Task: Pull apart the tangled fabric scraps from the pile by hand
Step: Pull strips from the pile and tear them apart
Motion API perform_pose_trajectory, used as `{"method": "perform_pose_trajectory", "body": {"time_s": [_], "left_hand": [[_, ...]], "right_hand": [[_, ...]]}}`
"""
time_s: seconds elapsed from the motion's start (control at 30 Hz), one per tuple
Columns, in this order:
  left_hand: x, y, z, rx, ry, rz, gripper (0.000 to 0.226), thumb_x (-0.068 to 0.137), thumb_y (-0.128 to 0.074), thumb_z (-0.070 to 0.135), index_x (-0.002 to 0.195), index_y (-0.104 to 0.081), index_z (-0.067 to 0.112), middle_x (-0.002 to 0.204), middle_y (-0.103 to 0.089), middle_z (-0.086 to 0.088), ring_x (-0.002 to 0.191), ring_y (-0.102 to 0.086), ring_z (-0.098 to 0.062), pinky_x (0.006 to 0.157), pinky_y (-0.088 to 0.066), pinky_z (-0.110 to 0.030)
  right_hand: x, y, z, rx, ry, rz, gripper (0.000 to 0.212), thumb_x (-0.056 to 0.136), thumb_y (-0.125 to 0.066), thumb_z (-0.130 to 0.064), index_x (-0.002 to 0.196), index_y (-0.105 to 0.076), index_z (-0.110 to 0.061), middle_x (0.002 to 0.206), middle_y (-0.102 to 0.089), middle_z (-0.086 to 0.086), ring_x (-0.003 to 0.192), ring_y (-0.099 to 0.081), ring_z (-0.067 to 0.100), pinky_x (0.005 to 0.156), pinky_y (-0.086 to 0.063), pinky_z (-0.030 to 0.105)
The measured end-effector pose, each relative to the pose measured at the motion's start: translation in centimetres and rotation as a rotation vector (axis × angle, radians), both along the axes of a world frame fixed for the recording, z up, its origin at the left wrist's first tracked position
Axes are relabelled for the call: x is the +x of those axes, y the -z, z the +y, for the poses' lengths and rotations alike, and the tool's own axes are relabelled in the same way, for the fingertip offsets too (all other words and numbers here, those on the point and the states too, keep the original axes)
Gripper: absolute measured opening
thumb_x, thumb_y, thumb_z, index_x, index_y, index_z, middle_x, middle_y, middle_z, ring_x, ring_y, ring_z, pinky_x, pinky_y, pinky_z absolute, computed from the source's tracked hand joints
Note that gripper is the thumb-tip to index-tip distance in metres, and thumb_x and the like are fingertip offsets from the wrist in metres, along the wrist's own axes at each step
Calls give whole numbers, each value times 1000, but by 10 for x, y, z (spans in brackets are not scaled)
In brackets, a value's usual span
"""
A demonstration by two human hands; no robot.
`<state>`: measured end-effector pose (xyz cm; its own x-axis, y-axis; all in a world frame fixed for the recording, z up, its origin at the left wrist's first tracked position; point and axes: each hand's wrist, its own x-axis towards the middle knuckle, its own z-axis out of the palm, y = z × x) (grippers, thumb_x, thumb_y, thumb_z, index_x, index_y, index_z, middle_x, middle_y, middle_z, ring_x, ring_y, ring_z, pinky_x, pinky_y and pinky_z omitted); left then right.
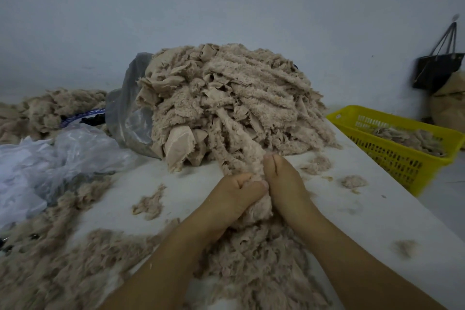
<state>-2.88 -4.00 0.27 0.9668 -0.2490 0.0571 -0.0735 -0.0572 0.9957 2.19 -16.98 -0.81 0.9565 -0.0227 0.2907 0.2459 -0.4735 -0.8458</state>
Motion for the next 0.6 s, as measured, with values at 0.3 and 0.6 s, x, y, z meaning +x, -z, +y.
{"method": "perform_pose_trajectory", "body": {"time_s": [0.3,0.6], "left_hand": [[9,-11,15,-521,-217,194,26,87,-64,34,104,-77,18,105,-77,-7,97,-74,-19,74,-61,-31],[22,-10,33,-914,-252,322,38,100,-52,33,129,-63,10,123,-70,-14,109,-70,-29,74,-61,-42]], "right_hand": [[6,0,-28,90,137,-61,40,105,-33,-40,75,-37,-14,84,-38,7,81,-43,25,70,-34,34],[-20,3,4,-215,-464,50,23,96,-55,-48,88,-64,-27,84,-66,-8,70,-58,3,64,-48,25]]}}
